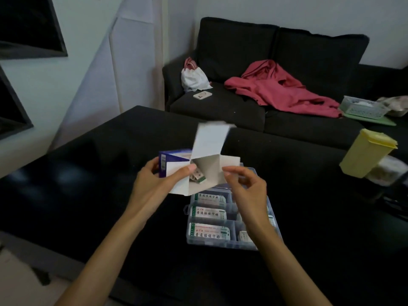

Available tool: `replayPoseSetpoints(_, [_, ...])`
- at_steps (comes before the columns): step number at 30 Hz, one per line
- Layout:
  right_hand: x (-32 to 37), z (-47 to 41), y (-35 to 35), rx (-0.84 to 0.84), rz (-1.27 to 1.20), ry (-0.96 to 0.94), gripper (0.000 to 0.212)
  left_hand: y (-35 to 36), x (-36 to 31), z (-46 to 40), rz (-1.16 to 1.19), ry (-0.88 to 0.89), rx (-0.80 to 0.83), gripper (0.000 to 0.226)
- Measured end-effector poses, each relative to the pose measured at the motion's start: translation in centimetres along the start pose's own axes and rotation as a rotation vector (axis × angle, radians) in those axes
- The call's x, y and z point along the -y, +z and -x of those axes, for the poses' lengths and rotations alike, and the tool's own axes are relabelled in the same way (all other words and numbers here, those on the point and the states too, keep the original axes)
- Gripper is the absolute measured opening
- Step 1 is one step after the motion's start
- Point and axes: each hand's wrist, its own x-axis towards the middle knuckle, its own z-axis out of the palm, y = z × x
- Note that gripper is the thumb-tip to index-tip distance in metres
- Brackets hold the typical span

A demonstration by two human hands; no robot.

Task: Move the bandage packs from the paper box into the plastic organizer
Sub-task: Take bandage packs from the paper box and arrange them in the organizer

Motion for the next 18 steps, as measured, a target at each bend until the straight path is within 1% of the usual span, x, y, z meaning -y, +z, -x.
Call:
replayPoseSetpoints(1, [-0.1, 0.0, 0.0, -0.019, 0.050, -0.046, 0.016, 0.0, 0.3, -0.2, -0.031, -0.007, -0.016, 0.110])
replayPoseSetpoints(3, [-0.5, 0.1, 0.0, -0.066, 0.236, -0.123, 0.015, 0.1, 0.6, -0.3, -0.087, -0.010, -0.041, 0.109])
replayPoseSetpoints(5, [-0.7, 0.1, 0.0, -0.072, 0.382, -0.203, 0.017, 0.2, 0.7, -0.3, -0.171, 0.028, -0.082, 0.110])
replayPoseSetpoints(7, [-0.6, 0.0, -0.2, -0.015, 0.431, -0.230, 0.019, 0.6, 0.5, -0.3, -0.249, 0.040, -0.097, 0.110])
replayPoseSetpoints(9, [-0.8, -0.1, -0.1, 0.071, 0.479, -0.227, 0.023, 0.9, 0.3, -0.3, -0.233, 0.016, -0.093, 0.092])
replayPoseSetpoints(11, [-1.1, 0.1, -0.1, 0.129, 0.596, -0.272, 0.029, 1.2, 0.2, -0.2, -0.196, -0.009, -0.078, 0.085])
replayPoseSetpoints(13, [-1.3, 0.2, 0.0, 0.177, 0.714, -0.329, 0.034, 1.6, -0.1, 0.0, -0.194, -0.016, -0.058, 0.090])
replayPoseSetpoints(16, [-1.4, 0.1, 0.1, 0.230, 0.831, -0.403, 0.031, 2.3, -0.3, 0.6, -0.190, 0.001, -0.018, 0.080])
replayPoseSetpoints(17, [-1.5, 0.0, 0.1, 0.237, 0.877, -0.435, 0.027, 2.6, -0.3, 0.9, -0.209, 0.027, -0.012, 0.084])
replayPoseSetpoints(18, [-1.6, -0.1, 0.1, 0.249, 0.896, -0.435, 0.024, 2.9, -0.3, 1.1, -0.244, 0.050, -0.019, 0.094])
